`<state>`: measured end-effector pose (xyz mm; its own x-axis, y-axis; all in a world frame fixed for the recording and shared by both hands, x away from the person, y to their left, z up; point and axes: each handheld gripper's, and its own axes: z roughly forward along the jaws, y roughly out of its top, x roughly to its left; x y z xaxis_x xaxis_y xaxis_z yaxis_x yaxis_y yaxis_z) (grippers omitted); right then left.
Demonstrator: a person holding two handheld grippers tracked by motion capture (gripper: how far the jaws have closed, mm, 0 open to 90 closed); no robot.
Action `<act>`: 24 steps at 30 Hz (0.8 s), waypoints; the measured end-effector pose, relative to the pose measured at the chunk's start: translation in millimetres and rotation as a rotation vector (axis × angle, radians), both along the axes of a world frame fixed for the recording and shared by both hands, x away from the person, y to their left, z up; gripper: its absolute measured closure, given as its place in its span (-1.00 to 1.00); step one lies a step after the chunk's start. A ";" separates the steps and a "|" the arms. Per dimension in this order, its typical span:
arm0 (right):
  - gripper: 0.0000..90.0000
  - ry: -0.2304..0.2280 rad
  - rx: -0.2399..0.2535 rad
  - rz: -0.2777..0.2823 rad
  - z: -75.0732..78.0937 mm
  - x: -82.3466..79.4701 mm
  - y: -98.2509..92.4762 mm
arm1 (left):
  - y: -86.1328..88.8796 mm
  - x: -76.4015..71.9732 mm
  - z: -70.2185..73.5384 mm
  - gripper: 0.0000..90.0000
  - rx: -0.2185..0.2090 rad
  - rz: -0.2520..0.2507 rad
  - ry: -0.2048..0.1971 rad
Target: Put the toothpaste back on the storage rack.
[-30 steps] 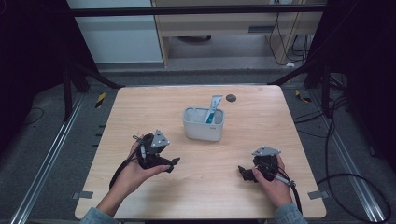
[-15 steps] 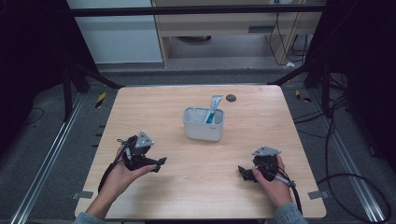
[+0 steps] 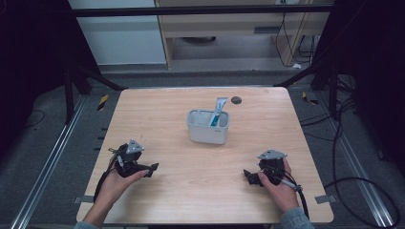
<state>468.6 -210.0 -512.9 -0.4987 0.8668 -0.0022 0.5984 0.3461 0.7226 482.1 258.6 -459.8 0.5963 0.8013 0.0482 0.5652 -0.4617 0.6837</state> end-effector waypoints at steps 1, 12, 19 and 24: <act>-0.99 0.000 0.000 0.000 0.0 0.0 0.0 | 2.2 0.5 -2.0 -0.81 -0.003 0.006 0.003; -0.99 0.000 0.000 0.000 0.0 0.0 0.0 | 22.2 6.7 -21.0 -0.82 -0.013 0.052 0.041; -0.99 -0.002 -0.003 0.001 0.0 0.1 -0.2 | 30.4 15.9 -28.2 -0.83 -0.018 0.084 0.041; -0.99 0.000 -0.002 0.000 0.0 0.0 -0.1 | 32.5 21.5 -33.0 -0.83 -0.033 0.093 0.044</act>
